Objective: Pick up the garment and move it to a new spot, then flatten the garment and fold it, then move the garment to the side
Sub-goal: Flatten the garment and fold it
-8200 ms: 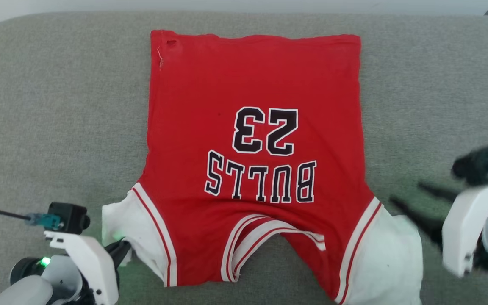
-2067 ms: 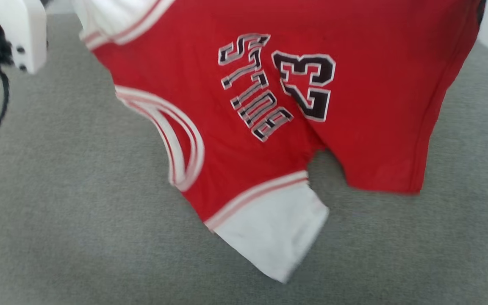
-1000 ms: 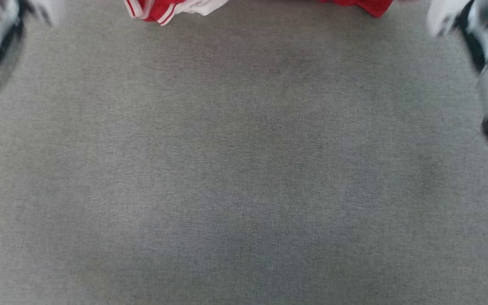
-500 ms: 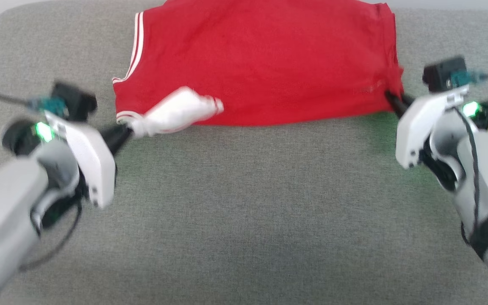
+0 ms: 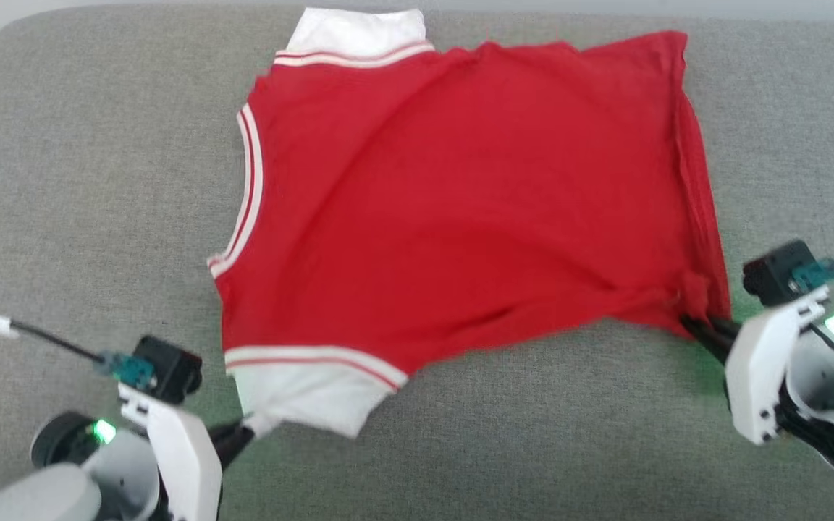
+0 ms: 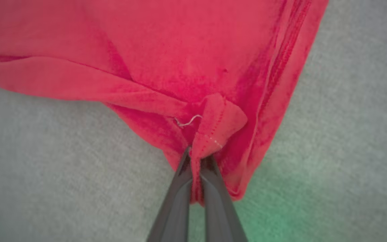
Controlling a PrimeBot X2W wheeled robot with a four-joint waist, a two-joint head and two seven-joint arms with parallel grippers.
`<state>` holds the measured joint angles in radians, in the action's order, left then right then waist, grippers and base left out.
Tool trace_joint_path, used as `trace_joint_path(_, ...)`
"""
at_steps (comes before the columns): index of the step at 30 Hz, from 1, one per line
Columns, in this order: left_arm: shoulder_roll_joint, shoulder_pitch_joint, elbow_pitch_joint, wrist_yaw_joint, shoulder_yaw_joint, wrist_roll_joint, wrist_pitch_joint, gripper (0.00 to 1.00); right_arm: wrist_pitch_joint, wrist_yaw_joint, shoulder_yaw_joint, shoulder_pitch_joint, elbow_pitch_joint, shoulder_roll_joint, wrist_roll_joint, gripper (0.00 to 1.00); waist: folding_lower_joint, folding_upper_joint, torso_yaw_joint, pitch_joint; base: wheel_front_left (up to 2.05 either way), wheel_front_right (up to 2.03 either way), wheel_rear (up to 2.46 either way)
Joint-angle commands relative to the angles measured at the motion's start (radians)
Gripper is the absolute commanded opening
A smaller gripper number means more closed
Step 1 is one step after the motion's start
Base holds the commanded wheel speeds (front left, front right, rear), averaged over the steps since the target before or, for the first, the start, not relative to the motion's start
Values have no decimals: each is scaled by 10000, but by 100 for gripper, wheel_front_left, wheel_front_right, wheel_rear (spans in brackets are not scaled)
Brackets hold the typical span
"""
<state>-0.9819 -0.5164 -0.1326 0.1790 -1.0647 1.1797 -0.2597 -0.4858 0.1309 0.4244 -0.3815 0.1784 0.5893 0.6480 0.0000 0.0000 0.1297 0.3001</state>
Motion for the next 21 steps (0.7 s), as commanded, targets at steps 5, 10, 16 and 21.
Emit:
trace_joint_path(5,-507,758,-987,644,-209,359,-276,0,-1104,-3,-480,1450,-1427,637,508,0,0,0,-7,10,0,0,0)
trace_joint_path(10,-827,1031,-1463,1059,-117,508,-182,0,-1991,-3,-1050,2690,-2593,878,821,0,0,0,-36,55,0,0,0)
trace_joint_path(16,-1269,1097,-1792,1244,59,547,-31,0,-2715,-3,-1912,3683,-3688,560,725,0,0,0,-202,90,0,0,0)
trace_joint_path(21,-1873,671,-2070,1257,357,291,-80,0,-2945,-3,-2631,3875,-4454,41,602,0,0,0,-284,41,0,0,0)
